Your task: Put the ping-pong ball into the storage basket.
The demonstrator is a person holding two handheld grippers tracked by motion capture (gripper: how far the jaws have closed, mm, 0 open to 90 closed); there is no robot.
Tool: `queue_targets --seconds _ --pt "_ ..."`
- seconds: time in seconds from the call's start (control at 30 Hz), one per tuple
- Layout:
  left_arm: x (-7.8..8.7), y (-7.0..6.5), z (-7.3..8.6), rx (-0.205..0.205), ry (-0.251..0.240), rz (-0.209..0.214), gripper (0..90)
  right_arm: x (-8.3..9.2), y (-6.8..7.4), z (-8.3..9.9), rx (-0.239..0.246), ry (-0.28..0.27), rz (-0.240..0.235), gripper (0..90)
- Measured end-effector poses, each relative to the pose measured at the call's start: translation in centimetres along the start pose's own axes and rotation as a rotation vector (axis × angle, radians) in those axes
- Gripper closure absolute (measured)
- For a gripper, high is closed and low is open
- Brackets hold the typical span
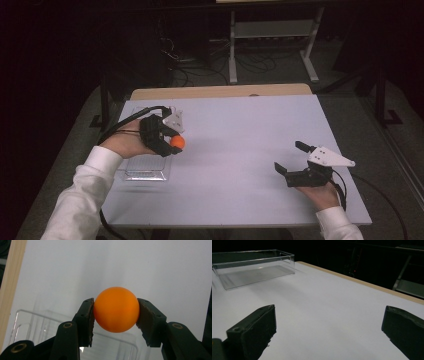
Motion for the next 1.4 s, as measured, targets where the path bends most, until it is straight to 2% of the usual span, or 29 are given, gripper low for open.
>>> queue_targets --seconds 0.13,0.3,0.63,0.83,1.13,1.4 --pt "0.3 0.3 0.6 0.019 0.006 -0.004 50.6 -0.1 0.1 0.0 0.001 0.003 -0.002 0.0" --pt "0.3 0.7 1.1 0.023 0.037 -0.007 50.5 0.0 0.0 0.0 0.001 0.003 -0.001 0.0" --pt "0.6 1.2 1.9 0.040 0.068 -0.011 50.5 0.0 0.0 0.0 0.000 -0.001 0.001 0.0" --pt "0.8 1.5 2.6 0.051 0.110 -0.018 50.6 0.0 0.1 0.0 0.001 0.001 -0.001 0.0" --pt "1.3 2.0 3.2 0.051 0.123 -0.013 50.6 0.0 0.1 0.0 0.003 0.004 -0.004 0.0" --pt "1.3 2.2 3.5 0.040 0.165 -0.014 50.6 0.0 0.0 0.0 0.002 0.002 -0.003 0.0"
Point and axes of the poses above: each handheld gripper's, and its own axes: x roughly backward along the jaws, z roughly out of its underside, y roughly to its left, the point moved 5 cm from there along -x, roughly forward along the jaws, and after that the axes turned 2 degrees about x, right-handed, at the moved point
